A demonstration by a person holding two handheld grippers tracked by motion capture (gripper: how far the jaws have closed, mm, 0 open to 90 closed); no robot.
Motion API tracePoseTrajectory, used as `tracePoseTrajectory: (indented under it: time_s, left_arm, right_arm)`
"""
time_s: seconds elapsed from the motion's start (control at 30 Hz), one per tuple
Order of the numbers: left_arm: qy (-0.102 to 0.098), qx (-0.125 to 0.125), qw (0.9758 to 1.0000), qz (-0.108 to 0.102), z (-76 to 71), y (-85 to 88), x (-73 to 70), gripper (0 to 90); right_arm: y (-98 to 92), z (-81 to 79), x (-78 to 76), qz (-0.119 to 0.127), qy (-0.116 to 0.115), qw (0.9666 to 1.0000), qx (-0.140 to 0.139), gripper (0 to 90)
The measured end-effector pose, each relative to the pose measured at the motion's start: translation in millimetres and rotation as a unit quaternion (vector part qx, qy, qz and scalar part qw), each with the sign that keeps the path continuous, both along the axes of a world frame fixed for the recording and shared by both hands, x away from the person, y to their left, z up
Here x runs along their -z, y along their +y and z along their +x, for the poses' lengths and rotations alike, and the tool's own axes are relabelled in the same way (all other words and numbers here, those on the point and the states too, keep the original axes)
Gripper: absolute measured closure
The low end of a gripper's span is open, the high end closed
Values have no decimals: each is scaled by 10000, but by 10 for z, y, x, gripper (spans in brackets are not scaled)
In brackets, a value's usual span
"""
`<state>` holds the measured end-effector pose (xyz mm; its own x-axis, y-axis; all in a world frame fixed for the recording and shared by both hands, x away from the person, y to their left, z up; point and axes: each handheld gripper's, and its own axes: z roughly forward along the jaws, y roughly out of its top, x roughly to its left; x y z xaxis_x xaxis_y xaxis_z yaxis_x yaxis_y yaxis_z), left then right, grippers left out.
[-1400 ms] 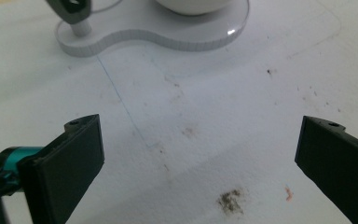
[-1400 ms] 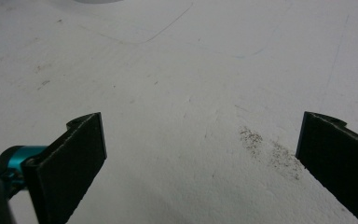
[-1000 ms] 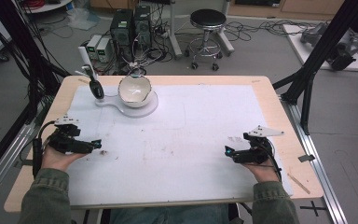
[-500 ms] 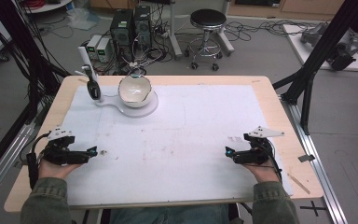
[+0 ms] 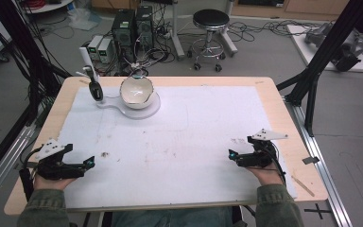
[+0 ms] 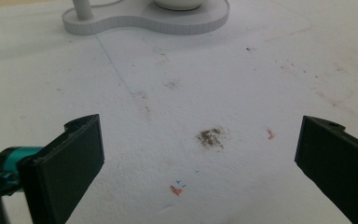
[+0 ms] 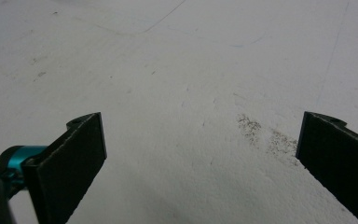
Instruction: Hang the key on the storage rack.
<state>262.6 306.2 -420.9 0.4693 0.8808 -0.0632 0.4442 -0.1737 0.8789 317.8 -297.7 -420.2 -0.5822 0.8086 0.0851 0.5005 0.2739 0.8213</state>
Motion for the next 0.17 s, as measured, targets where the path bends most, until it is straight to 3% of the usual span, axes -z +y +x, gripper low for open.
tracePoseTrajectory:
  time_s: [0.17]
  left_arm:
    - [-31, 91, 9999, 61, 21, -28, 19, 17]
  right_arm:
    - [8, 2, 11, -42, 1, 10000, 8, 5]
